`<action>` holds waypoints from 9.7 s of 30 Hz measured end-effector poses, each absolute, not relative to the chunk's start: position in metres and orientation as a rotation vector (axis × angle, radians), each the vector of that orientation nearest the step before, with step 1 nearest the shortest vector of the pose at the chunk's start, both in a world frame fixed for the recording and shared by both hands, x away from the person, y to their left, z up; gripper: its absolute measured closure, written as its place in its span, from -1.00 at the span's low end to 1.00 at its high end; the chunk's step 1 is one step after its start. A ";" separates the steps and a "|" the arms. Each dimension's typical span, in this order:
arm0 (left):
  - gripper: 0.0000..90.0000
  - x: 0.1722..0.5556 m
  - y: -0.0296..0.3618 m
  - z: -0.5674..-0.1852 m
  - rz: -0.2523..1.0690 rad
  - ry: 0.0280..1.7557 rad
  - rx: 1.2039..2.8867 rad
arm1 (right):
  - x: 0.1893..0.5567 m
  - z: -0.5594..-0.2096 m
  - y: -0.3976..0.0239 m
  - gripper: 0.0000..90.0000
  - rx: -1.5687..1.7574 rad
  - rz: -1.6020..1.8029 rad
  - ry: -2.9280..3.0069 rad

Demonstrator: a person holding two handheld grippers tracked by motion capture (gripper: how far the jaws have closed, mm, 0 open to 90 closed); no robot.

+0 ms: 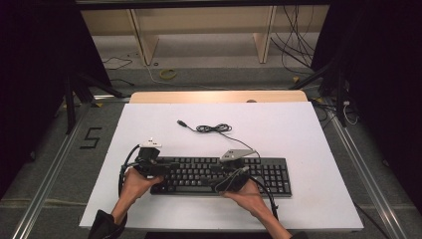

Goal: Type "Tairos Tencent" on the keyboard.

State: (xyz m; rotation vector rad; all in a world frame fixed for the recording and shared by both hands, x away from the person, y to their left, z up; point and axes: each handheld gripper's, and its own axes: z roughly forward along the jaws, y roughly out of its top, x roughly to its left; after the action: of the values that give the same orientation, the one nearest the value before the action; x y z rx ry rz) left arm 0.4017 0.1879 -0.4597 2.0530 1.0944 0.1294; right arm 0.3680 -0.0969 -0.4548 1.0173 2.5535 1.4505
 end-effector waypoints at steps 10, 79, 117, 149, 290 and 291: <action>0.91 0.403 0.178 -0.466 0.107 1.081 2.106 | 0.368 -0.455 -0.096 -0.16 1.015 1.448 2.555; -0.16 0.378 0.194 -0.447 0.086 1.032 1.890 | 0.369 -0.477 -0.062 1.00 0.912 1.226 2.655; -0.21 0.379 0.196 -0.446 0.104 1.035 1.886 | 0.372 -0.463 -0.083 0.78 0.975 1.333 2.578; -0.28 0.384 0.183 -0.450 0.105 1.000 1.913 | 0.366 -0.452 -0.124 0.02 1.064 1.448 2.463; -0.33 0.340 0.186 -0.455 0.081 0.858 1.814 | 0.312 -0.447 -0.230 -0.20 1.158 1.533 2.208; -0.33 0.339 0.186 -0.455 0.081 0.858 1.812 | 0.311 -0.447 -0.230 -0.20 1.151 1.536 2.206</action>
State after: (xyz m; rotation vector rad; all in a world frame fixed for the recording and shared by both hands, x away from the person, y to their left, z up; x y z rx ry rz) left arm 0.3390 0.1865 -0.4553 1.8119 0.8579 0.0812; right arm 0.3114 -0.2300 -0.4474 1.1512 2.2061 1.5359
